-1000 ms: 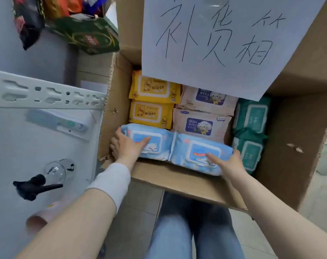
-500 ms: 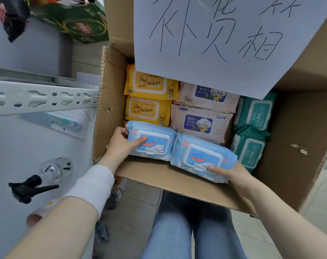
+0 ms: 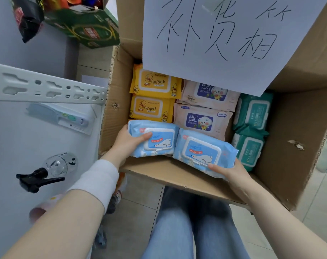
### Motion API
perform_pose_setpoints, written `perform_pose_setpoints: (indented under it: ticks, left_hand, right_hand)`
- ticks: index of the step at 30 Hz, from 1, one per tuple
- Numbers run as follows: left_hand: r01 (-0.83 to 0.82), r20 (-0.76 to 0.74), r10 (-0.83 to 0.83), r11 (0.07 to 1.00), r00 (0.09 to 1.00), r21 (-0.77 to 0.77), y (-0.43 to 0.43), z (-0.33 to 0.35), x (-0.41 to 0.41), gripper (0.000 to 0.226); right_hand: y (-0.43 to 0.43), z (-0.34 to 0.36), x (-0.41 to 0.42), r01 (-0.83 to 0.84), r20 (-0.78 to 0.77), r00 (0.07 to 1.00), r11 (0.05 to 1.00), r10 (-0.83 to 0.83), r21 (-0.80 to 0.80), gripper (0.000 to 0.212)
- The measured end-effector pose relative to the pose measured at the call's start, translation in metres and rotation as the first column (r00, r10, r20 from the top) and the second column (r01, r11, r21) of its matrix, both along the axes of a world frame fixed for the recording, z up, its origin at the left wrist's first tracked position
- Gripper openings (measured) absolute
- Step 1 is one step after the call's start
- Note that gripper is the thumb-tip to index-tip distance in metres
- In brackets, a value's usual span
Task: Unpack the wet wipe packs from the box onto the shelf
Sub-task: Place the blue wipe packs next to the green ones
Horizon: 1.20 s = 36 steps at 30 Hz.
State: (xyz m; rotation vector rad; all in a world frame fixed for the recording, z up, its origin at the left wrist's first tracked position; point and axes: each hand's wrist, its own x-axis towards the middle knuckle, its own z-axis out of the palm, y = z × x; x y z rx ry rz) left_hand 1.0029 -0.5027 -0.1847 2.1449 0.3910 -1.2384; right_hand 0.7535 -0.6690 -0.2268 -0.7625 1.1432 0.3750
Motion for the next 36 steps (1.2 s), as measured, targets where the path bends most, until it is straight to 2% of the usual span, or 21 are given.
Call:
perform_pose_setpoints:
  ticks: [2,6,10,14,18,19,21,24,26,29,30,32,33,36]
  left_hand:
    - [-0.089,0.104,0.09,0.996,0.991,-0.014,0.005,0.014,-0.009,0.058]
    - [-0.135,0.293,0.173,0.98,0.94,-0.147,0.018,0.071,-0.025,0.055]
    - [-0.152,0.42,0.27,0.943,0.866,-0.295,0.041,0.161,-0.04,0.047]
    - [-0.168,0.503,0.409,0.874,0.761,-0.457,0.074,0.263,-0.073,0.038]
    - [-0.205,0.531,0.581,0.77,0.617,-0.605,0.113,0.358,-0.115,0.027]
    - [-0.217,0.526,0.61,0.75,0.592,-0.625,0.126,0.379,-0.124,0.03]
    - [-0.23,0.529,0.669,0.708,0.522,-0.668,0.153,0.42,-0.139,0.051]
    - [-0.215,0.552,0.726,0.665,0.41,-0.715,0.201,0.474,-0.159,0.062]
    - [-0.216,0.548,0.768,0.627,0.331,-0.748,0.236,0.502,-0.17,0.061]
    - [-0.234,0.544,0.803,0.593,0.244,-0.77,0.292,0.53,-0.177,0.037]
    - [-0.246,0.541,0.812,0.582,0.218,-0.775,0.31,0.538,-0.178,0.036]
    - [-0.29,0.535,0.831,0.556,0.153,-0.779,0.348,0.547,-0.176,0.047]
    - [-0.314,0.533,0.838,0.541,0.121,-0.78,0.367,0.549,-0.173,0.053]
    - [-0.387,0.535,0.844,0.506,0.038,-0.771,0.423,0.551,-0.161,0.053]
  right_hand:
    - [0.0,0.014,0.0,0.021,-0.001,1.0,0.998,-0.021,-0.064,0.108]
    - [-0.007,0.058,-0.013,0.02,0.013,1.0,0.985,-0.018,-0.172,0.101]
    - [-0.013,0.133,-0.031,-0.101,0.012,0.994,0.967,0.107,-0.234,0.1]
    - [-0.013,0.224,-0.036,-0.185,0.121,0.966,0.937,0.229,-0.298,0.106]
    - [-0.004,0.306,-0.033,-0.273,0.281,0.889,0.912,0.36,-0.306,0.113]
    - [0.002,0.325,-0.032,-0.292,0.323,0.862,0.904,0.391,-0.313,0.112]
    - [0.013,0.364,-0.023,-0.334,0.405,0.797,0.886,0.448,-0.322,0.095]
    - [0.04,0.422,-0.011,-0.366,0.51,0.699,0.864,0.5,-0.346,0.024]
    - [0.062,0.454,0.0,-0.41,0.547,0.617,0.825,0.565,-0.39,0.024]
    - [0.102,0.495,0.024,-0.392,0.623,0.543,0.826,0.563,-0.405,0.028]
    - [0.118,0.508,0.034,-0.409,0.645,0.518,0.825,0.561,-0.389,0.026]
    - [0.154,0.53,0.054,-0.468,0.686,0.463,0.813,0.56,-0.347,0.017]
    - [0.172,0.536,0.065,-0.511,0.708,0.417,0.791,0.57,-0.337,0.028]
    - [0.237,0.557,0.098,-0.581,0.682,0.287,0.688,0.673,-0.435,0.091]
